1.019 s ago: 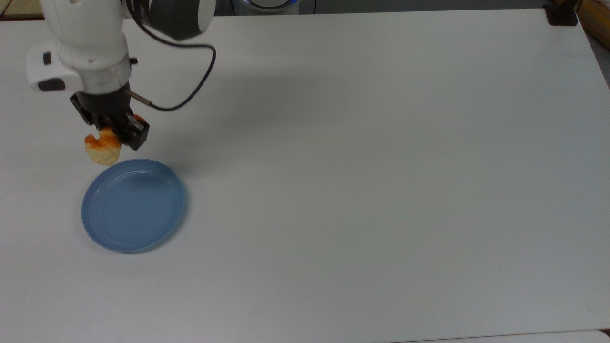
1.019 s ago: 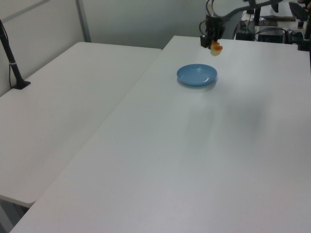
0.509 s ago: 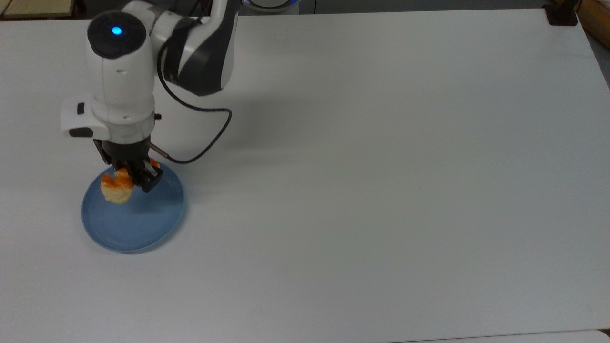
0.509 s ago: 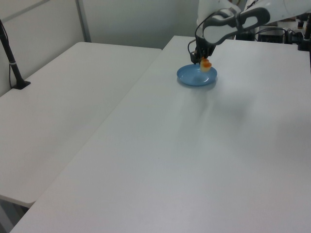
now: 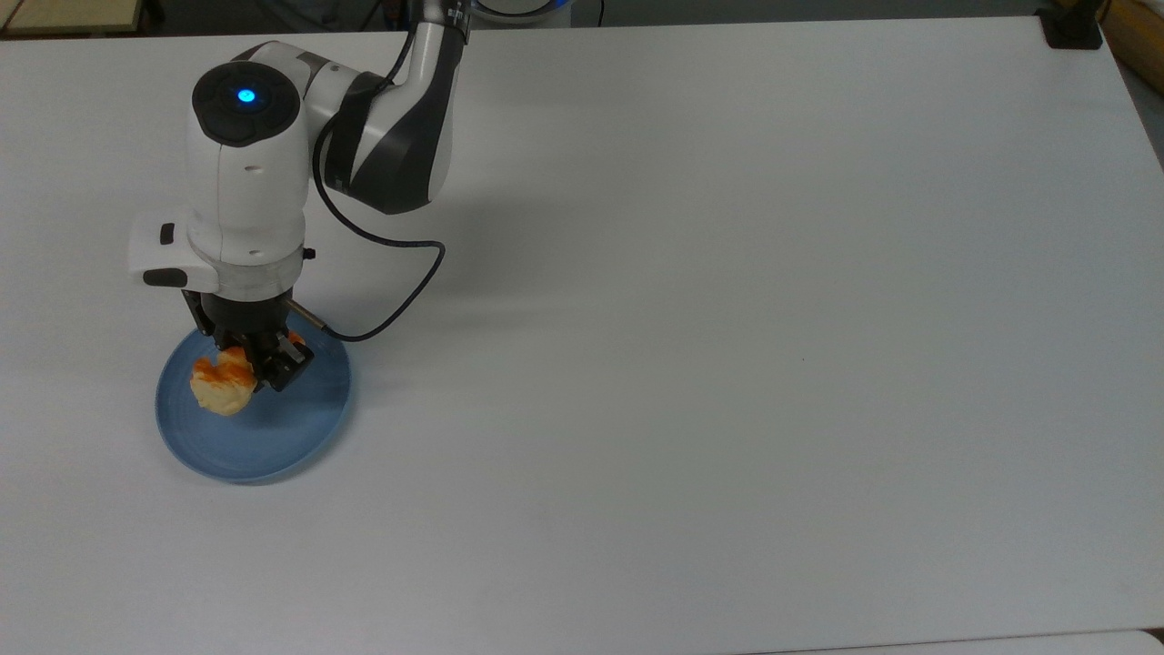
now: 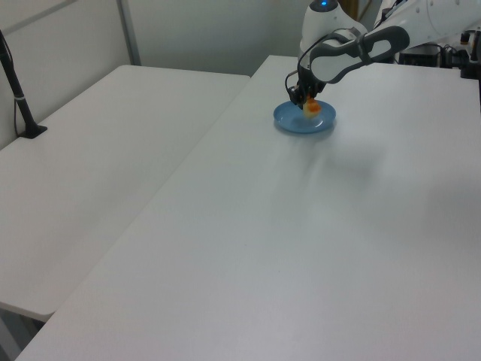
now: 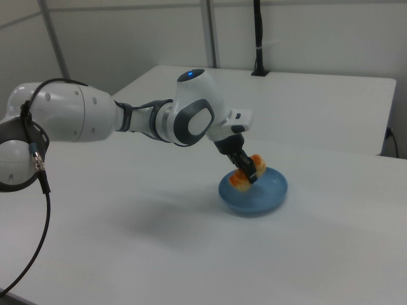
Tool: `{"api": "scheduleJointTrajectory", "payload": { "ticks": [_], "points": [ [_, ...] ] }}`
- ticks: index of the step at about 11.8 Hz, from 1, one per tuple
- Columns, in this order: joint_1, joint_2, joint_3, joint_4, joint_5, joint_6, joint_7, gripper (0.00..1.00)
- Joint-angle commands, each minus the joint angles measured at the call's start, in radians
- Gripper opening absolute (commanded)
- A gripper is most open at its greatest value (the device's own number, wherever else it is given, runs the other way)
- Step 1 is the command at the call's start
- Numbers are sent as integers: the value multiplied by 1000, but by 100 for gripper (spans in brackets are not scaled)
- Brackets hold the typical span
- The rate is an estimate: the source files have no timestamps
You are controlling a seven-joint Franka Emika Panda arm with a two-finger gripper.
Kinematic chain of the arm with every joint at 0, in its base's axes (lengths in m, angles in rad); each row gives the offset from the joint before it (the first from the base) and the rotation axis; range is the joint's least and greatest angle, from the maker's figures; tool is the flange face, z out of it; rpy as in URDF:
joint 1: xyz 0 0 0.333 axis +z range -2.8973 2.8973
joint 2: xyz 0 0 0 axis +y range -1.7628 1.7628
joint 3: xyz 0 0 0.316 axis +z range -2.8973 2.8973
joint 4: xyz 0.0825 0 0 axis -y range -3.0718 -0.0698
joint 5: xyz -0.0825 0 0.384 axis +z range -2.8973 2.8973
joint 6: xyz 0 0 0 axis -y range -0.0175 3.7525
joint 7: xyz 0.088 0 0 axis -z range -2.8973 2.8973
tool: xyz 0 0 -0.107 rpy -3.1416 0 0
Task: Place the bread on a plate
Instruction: 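Lower the bread roll onto the blue plate and open the gripper, then raise the open gripper away from the bread on the plate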
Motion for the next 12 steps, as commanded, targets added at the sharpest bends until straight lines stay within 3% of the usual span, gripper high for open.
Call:
{"api": "scheduleJointTrajectory", "payload": {
  "ticks": [1, 6, 8, 12],
  "points": [
    [8, 4, -7, 13, 19, 0, 15, 100],
    [11, -10, -9, 13, 13, -11, 14, 100],
    [19, -109, -4, -23, 11, -72, 8, 100],
    [43, -328, 34, -68, 10, -366, -96, 100]
  ]
}}
